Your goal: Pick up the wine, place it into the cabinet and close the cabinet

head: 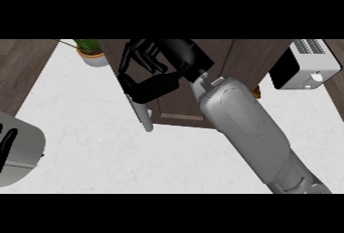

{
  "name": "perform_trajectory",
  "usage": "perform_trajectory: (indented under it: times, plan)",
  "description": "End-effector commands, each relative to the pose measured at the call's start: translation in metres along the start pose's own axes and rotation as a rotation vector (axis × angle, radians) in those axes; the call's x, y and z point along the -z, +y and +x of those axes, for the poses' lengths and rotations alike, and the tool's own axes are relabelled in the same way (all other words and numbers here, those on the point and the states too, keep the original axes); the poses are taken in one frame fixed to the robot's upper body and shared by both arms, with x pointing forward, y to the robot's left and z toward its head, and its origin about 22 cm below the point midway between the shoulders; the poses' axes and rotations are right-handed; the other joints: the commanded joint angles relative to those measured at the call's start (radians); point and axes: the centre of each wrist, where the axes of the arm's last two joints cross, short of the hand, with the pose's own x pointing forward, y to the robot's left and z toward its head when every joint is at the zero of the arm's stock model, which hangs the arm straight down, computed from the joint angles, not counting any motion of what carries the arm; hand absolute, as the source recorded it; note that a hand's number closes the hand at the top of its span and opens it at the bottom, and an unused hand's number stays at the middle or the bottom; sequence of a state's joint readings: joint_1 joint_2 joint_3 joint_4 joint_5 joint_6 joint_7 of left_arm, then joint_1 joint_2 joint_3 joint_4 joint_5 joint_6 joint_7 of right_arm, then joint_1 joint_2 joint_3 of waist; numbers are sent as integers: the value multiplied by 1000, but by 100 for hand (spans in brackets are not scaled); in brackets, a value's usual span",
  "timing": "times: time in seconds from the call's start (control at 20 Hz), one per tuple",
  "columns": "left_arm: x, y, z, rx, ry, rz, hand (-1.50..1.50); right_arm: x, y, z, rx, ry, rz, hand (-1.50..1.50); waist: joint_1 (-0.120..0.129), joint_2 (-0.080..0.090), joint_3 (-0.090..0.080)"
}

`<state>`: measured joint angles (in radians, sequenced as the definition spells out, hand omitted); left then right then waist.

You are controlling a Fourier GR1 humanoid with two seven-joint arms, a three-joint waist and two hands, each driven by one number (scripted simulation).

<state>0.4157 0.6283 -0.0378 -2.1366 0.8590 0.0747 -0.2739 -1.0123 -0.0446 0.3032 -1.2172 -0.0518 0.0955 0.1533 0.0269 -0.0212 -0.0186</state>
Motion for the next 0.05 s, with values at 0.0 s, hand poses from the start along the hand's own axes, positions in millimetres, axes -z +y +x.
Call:
perform_trajectory:
  times: [0.0]
  plan:
    - [6,-10,-7,7,-11,17,-150,-4,-56,-22,-36,137,-208,150,-17,36,18]
